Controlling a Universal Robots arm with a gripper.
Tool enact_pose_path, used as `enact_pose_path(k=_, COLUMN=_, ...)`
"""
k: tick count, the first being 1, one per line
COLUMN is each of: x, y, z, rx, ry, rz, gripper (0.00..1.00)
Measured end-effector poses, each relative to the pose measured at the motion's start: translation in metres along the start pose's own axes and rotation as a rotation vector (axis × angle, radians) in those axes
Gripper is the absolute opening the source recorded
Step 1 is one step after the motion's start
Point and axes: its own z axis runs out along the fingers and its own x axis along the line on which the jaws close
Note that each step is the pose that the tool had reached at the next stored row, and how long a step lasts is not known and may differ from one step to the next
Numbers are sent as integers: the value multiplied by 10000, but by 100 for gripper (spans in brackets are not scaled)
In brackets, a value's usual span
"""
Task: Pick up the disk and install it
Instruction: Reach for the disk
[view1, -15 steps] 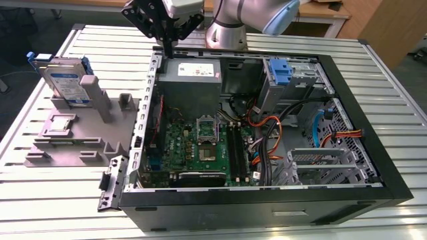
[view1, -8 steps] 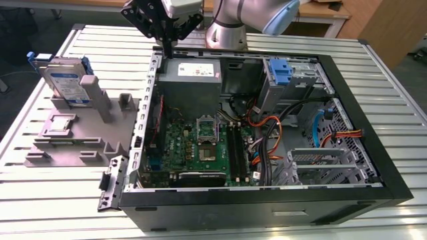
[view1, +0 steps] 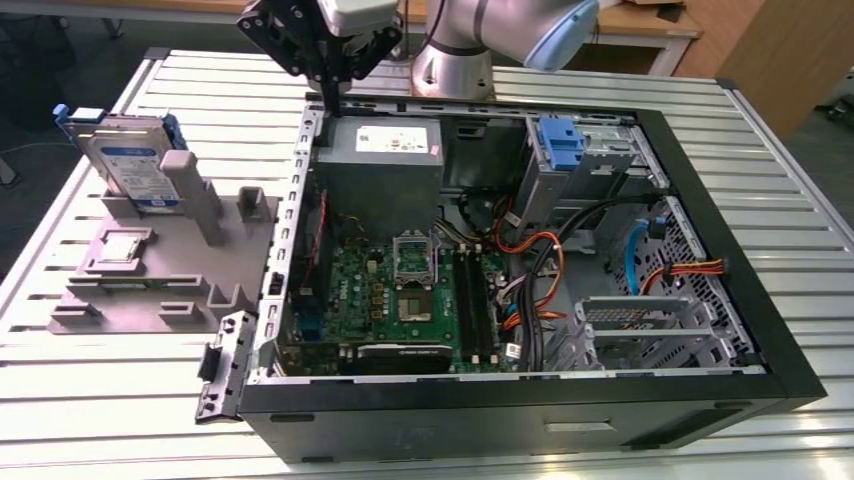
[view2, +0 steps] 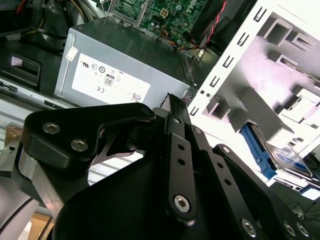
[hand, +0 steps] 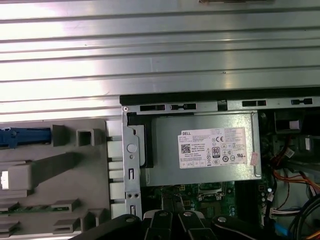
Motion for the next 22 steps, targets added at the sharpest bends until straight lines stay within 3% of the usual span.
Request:
enact_pose_path(k=12, x=156, y=34, z=3, rx=0, ry=0, rz=0, gripper=10)
enact_pose_path(k=22, x=231, y=35, z=8, rx=0, ry=0, rz=0, gripper=10)
